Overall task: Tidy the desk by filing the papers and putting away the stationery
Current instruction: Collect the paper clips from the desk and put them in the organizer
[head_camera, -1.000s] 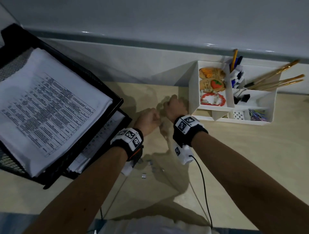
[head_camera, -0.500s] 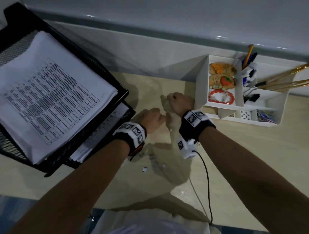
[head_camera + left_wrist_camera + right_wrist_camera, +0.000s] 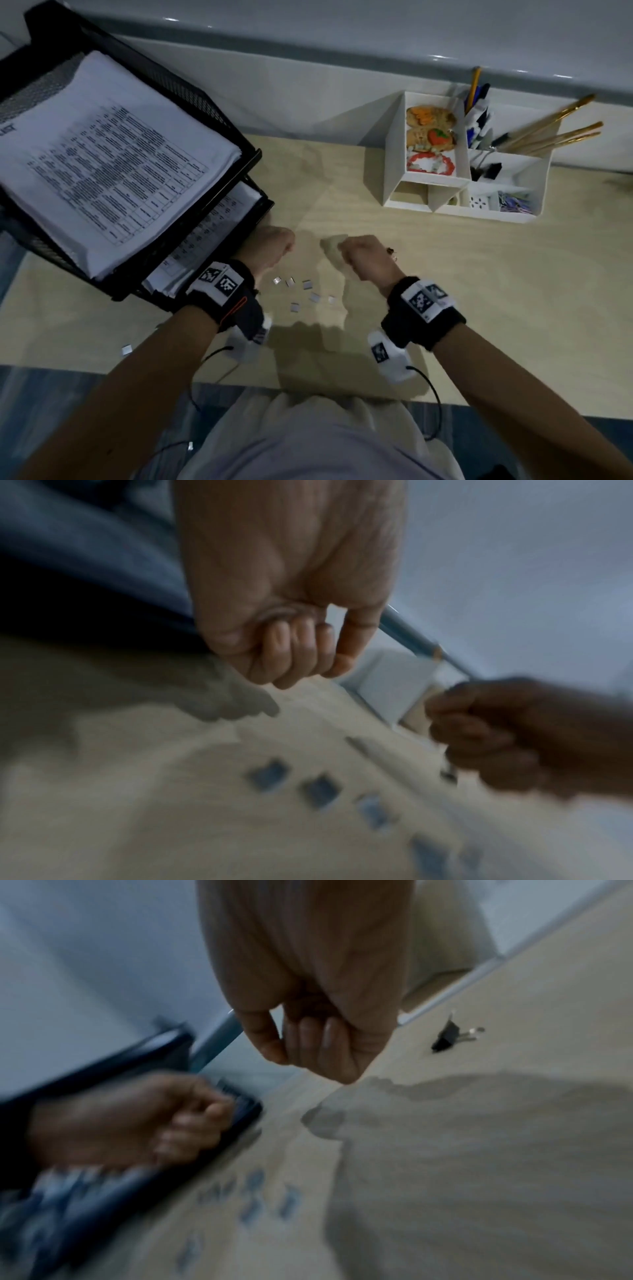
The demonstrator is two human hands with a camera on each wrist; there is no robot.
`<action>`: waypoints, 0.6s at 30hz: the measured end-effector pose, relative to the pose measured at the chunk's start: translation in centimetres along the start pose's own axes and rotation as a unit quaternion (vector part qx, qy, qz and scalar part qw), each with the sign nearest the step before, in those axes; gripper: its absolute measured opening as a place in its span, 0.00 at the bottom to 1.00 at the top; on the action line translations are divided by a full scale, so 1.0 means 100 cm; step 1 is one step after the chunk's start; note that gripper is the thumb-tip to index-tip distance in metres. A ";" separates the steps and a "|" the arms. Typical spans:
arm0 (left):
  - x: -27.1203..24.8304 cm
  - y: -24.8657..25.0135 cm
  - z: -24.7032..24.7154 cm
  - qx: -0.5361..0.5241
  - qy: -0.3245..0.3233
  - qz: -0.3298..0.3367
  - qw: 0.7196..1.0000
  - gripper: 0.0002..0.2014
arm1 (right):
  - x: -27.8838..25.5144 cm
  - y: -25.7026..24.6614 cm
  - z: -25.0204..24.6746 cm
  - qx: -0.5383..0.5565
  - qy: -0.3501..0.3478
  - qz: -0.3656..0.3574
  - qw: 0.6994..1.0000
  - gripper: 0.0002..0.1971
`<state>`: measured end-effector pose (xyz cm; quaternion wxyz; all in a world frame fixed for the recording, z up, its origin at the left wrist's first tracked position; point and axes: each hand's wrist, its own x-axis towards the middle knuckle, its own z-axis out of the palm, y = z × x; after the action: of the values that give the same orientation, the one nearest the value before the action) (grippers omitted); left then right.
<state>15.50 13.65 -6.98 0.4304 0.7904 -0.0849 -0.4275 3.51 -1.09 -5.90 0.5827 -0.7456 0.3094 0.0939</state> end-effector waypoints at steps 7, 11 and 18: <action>-0.028 -0.028 -0.006 0.533 0.003 0.146 0.833 0.17 | -0.043 0.018 0.023 -0.418 -0.132 -0.078 0.895 0.18; -0.038 -0.026 0.004 0.598 -0.015 0.162 0.784 0.15 | -0.046 0.031 0.033 -0.519 -0.095 -0.124 0.841 0.22; -0.037 -0.013 0.019 0.511 0.006 0.159 0.845 0.11 | -0.043 0.033 0.023 -0.286 -0.050 -0.031 0.956 0.12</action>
<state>11.43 15.15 -6.25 0.0279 0.8769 -0.4131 -0.2443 -1.27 2.09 -7.16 0.3625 -0.8846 0.2170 0.1975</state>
